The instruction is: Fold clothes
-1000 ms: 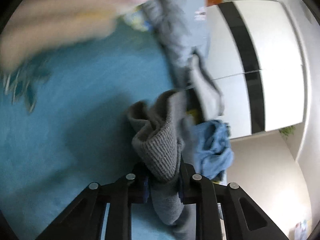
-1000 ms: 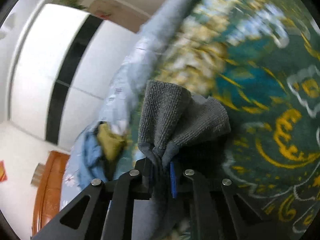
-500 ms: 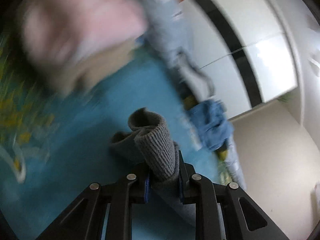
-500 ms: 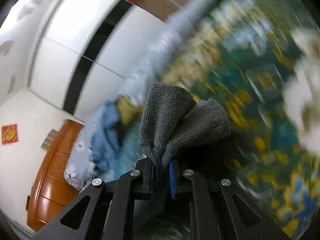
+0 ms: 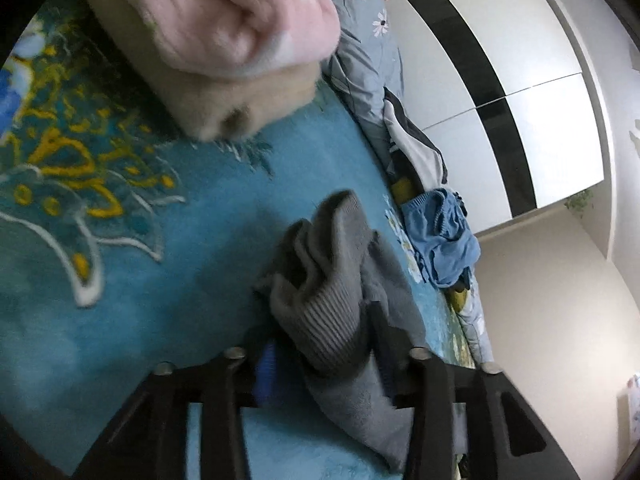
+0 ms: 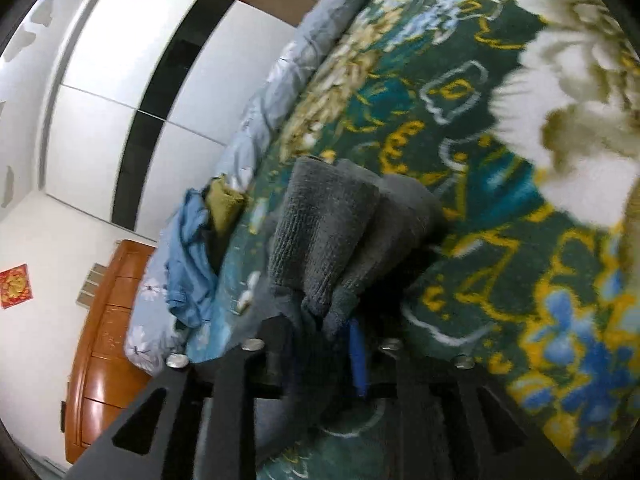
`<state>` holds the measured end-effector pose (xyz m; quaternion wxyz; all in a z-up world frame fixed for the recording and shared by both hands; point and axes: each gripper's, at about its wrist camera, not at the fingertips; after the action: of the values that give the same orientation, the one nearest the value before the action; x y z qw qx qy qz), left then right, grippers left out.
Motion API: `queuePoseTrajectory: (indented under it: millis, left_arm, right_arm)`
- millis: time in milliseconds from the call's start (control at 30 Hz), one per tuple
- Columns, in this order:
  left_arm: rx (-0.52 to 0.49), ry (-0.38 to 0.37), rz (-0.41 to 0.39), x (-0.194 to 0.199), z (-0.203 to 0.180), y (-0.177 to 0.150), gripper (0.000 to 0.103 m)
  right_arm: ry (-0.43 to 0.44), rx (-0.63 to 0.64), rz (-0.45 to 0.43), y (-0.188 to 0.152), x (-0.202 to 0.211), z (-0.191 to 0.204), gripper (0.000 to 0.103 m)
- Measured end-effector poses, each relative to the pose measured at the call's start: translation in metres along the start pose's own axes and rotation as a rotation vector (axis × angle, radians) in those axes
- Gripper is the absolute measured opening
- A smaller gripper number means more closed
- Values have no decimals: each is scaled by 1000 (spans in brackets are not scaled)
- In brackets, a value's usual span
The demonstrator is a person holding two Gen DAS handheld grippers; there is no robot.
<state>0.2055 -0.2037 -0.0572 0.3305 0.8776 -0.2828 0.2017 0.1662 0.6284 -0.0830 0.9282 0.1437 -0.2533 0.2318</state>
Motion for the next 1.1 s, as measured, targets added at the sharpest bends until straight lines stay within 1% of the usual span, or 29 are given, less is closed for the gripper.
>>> queuePoseTrajectory:
  millis: [33,100,167,200,233,300,367,400,467,500,533,567,633,667,700,767,800,900,967,1033,1067,1100]
  left_arm:
    - [-3,15,-11,7,1,1,58]
    - [-23,56,-52,25,2,6,59]
    - [-48,105,-87,39,-1,10,60]
    - [-85,140,-102,46,-8,13,61]
    - [-123,155,-98,46,-17,14,62]
    - [-199,183,-91,47,-35,16,65]
    - [-267,166,-58,33,-57,15,66]
    - [-310,143,-34,19,-73,13,66]
    - [-351,104,11,-8,-93,12,66]
    - [-362,76,47,-29,-105,11,66]
    - [-360,68,69,-42,-111,11,66]
    - [-358,62,90,-56,-117,10,66]
    - [-359,95,100,-80,-124,13,66]
    - [-356,108,100,-86,-123,13,66]
    - [-354,119,100,-93,-120,14,66]
    - [-341,145,112,-101,-108,19,66]
    - [-331,161,117,-105,-101,21,66]
    - [-284,112,112,-105,-81,26,65]
    - [-302,126,100,-105,-80,28,60]
    - [-325,153,89,-107,-81,30,59]
    - [-319,153,93,-109,-79,31,58]
    - [-316,157,98,-110,-79,31,58]
  right_arm:
    - [-9,12,-6,-1,2,0,32]
    - [-18,44,-27,-2,9,2,41]
    - [-33,66,-57,-1,16,5,45]
    - [-34,68,-77,0,21,7,45]
    - [-35,70,-96,1,25,9,46]
    - [-53,84,-174,5,35,17,46]
    - [-43,95,-203,6,37,27,46]
    - [-15,113,-182,5,31,39,46]
    - [25,154,-135,2,17,60,46]
    - [30,192,-94,-4,3,74,46]
    - [35,230,-51,-10,-12,88,46]
    - [23,275,3,-19,-30,101,47]
    - [-10,377,103,-38,-65,124,47]
    - [-27,416,133,-44,-75,130,47]
    - [-66,463,164,-50,-90,137,47]
    - [-110,496,171,-50,-102,139,47]
    - [-145,491,174,-43,-107,135,47]
    - [-211,417,147,-17,-105,113,47]
    - [-222,373,110,2,-96,97,46]
    - [-201,300,93,18,-86,77,34]
    - [-184,272,97,21,-84,71,26]
    - [-167,243,101,24,-82,65,24]
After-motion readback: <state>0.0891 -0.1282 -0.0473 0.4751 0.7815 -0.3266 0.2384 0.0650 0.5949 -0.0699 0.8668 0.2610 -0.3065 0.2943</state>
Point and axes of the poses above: each gripper's, at about its wrist camera, not at the fingertips, and x roughly against the way its jaws point, z to its left, y to its top, and after that the axes turned 12 degrees about -x, right-handed
